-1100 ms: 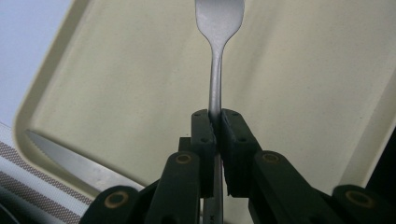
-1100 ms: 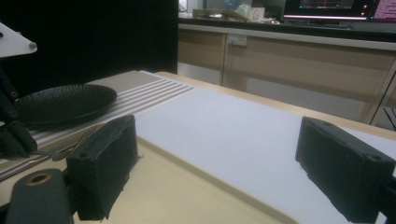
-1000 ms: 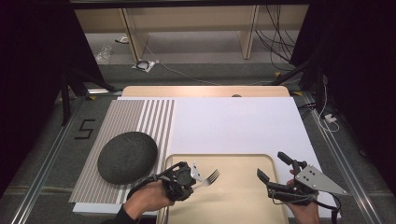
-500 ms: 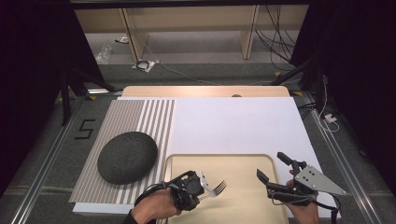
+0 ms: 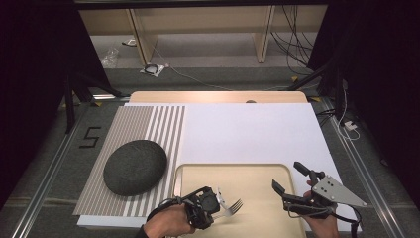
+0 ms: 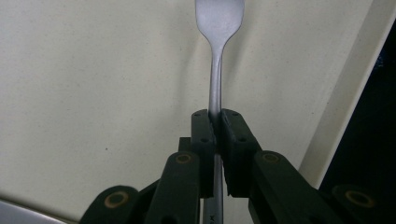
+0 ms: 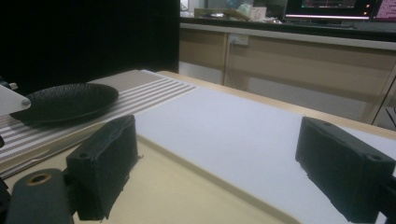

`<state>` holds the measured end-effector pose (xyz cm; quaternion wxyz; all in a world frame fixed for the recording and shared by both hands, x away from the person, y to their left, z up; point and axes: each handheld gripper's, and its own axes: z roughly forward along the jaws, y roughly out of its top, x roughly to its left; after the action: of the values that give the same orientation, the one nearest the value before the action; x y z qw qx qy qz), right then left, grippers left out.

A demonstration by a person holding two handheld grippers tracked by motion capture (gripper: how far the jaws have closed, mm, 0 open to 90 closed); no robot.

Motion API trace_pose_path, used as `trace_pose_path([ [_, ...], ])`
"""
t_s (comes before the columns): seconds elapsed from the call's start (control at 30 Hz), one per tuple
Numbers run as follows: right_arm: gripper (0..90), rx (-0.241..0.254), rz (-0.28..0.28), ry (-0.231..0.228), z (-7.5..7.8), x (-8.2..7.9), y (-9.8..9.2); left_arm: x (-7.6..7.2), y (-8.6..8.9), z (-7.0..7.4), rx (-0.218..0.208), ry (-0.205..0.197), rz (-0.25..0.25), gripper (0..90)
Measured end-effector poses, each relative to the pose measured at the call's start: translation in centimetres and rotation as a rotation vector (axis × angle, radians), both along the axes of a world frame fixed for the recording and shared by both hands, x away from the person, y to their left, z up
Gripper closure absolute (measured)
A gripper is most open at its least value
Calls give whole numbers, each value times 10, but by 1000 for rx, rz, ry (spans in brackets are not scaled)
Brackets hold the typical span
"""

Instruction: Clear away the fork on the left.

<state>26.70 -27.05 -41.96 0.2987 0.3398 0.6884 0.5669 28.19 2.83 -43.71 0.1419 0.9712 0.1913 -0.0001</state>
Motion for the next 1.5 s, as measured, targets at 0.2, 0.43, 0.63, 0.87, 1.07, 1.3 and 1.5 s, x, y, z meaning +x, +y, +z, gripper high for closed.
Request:
trace_pose_path([
  [0.2,136,0,-1,0,0,0,-1,-1,-3,-6,13,14,-6,837],
  [0.43,136,-1,0,0,0,0,-1,0,-2,-10,26,36,2,837],
  [0.63,136,-2,2,-1,0,-1,0,0,-2,-14,39,43,3,837],
  [0.87,136,-2,3,0,0,0,0,0,-3,-17,46,44,1,824],
  [1.07,136,-1,2,1,0,0,0,-4,-4,-7,-19,-16,1,752],
  [1.3,137,0,2,0,0,0,0,-12,-10,-12,-35,-30,-86,893],
  [1.5,137,-2,4,-1,0,0,0,-17,-15,-20,-19,-29,-114,893],
])
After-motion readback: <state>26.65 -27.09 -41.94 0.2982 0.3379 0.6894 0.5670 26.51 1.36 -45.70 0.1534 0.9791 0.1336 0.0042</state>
